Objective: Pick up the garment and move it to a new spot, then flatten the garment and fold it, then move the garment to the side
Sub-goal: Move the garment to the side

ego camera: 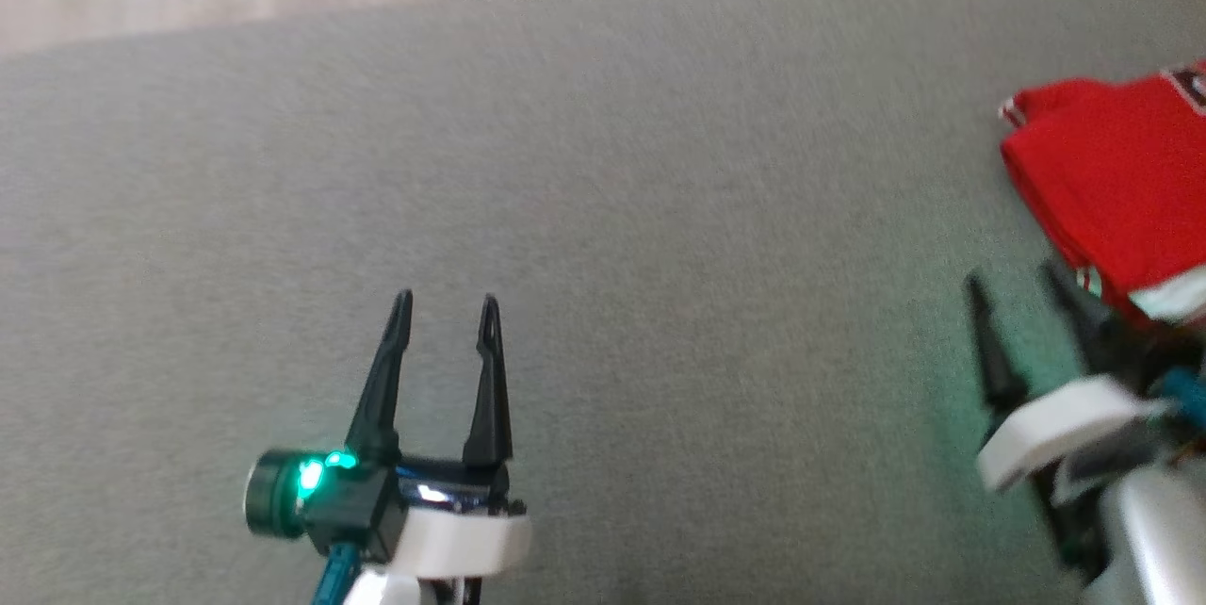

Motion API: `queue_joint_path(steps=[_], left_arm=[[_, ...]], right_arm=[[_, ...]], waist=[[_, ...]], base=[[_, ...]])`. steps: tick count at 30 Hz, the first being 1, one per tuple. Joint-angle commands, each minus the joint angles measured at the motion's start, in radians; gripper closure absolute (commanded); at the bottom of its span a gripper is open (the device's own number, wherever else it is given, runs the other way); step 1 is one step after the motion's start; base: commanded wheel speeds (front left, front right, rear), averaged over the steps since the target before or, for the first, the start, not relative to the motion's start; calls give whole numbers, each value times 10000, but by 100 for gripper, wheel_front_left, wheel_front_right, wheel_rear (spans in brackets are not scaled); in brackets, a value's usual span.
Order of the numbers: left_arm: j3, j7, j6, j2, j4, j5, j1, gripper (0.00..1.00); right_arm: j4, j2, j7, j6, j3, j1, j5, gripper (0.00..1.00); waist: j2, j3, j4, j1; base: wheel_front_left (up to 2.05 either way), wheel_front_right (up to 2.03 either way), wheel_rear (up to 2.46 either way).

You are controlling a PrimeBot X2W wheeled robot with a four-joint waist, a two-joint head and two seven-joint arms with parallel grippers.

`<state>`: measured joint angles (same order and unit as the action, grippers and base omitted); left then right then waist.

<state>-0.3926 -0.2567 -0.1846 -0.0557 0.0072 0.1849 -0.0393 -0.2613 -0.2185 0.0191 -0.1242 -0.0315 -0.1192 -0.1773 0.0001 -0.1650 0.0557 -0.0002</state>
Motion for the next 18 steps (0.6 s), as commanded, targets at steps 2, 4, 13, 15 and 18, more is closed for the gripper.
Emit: queue_joint_path(steps=[2,4,13,15,18], left_arm=[[283,-51,4,55,-223,-44,11,0],[318,-51,61,55,-187,-38,207,0],[604,-51,171,55,-548,-528,1063,0],[688,-51,206,54,-542,-601,1262,0],[801,-51,348,18,-362,-637,1568,0]], right_arm=[[96,101,595,-65,-457,118,-263,0],[-213,345,1251,-65,-682,346,-468,0],[109,1098,2418,-65,-744,1263,-209,0],[720,1243,2421,-65,-437,1660,-69,0],[1485,1380,2423,-65,-154,2329,224,0]], waist=[[-1,807,-565,2],[-1,1151,-758,2],[-1,2111,-1410,2],[-1,2232,-1501,2],[-1,2411,-1573,2]], base=[[0,0,0],[0,0,0],[0,0,0],[0,0,0],[0,0,0]])
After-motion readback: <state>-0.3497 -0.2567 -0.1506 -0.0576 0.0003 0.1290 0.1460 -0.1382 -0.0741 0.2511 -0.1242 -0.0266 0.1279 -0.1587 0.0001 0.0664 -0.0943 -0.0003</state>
